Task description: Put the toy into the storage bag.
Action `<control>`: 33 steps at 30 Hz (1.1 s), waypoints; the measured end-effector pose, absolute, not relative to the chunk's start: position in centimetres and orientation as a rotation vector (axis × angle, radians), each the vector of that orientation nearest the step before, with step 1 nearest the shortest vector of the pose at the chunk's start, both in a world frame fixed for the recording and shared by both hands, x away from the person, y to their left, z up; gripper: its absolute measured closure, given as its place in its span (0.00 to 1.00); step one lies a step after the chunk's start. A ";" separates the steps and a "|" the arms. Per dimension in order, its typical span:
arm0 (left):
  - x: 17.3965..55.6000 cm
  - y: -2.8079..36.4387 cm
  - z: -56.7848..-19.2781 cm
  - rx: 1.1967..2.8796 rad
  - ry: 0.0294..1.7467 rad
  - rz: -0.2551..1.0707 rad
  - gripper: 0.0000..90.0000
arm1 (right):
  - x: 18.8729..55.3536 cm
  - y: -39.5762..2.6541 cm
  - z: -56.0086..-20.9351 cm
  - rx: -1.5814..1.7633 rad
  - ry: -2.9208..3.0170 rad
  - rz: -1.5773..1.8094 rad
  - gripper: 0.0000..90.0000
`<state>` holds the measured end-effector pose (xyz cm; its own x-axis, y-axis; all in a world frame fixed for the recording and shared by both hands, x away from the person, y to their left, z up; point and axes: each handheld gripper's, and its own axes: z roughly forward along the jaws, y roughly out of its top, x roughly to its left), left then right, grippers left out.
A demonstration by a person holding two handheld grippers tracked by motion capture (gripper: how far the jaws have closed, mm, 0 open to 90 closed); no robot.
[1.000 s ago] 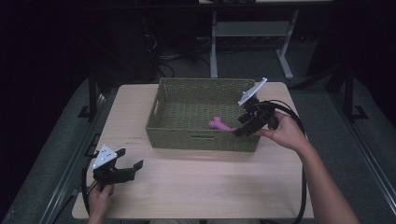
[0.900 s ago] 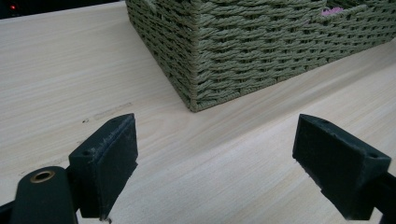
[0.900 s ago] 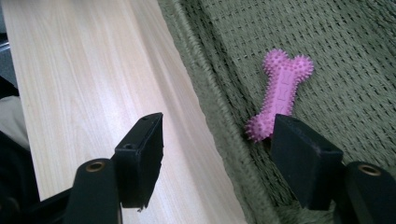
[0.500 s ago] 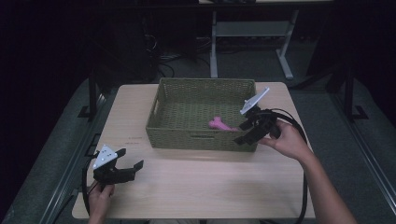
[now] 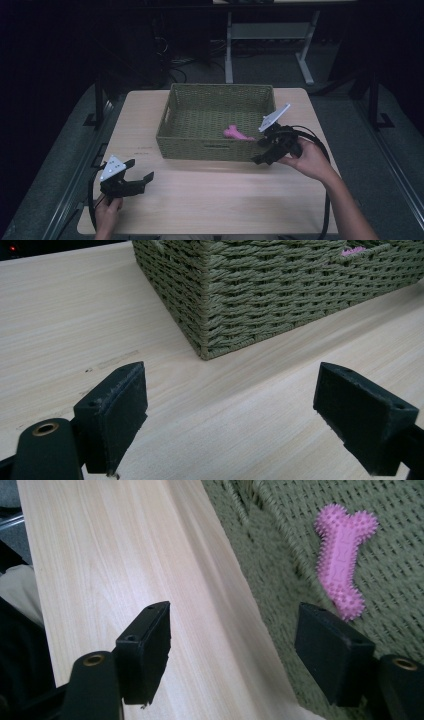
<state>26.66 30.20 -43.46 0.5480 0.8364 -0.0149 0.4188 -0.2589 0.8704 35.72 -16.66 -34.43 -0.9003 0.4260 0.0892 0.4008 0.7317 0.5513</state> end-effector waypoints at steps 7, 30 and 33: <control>26.6 30.1 -43.5 1.877 1.026 0.579 0.15 | 34.9 -17.0 -35.2 0.686 2.881 0.906 0.34; 26.6 30.1 -43.5 1.874 1.027 0.582 0.15 | 32.3 -19.3 -38.8 0.749 2.870 0.884 0.33; 26.6 30.1 -43.5 1.873 1.028 0.582 0.15 | 31.9 -19.8 -39.5 0.780 2.871 0.884 0.33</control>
<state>26.58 30.14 -43.50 0.5450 0.8383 -0.0157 0.4182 -0.2555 0.8717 31.92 -19.81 -39.47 -0.8731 0.4755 0.1080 0.4539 0.7117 0.5361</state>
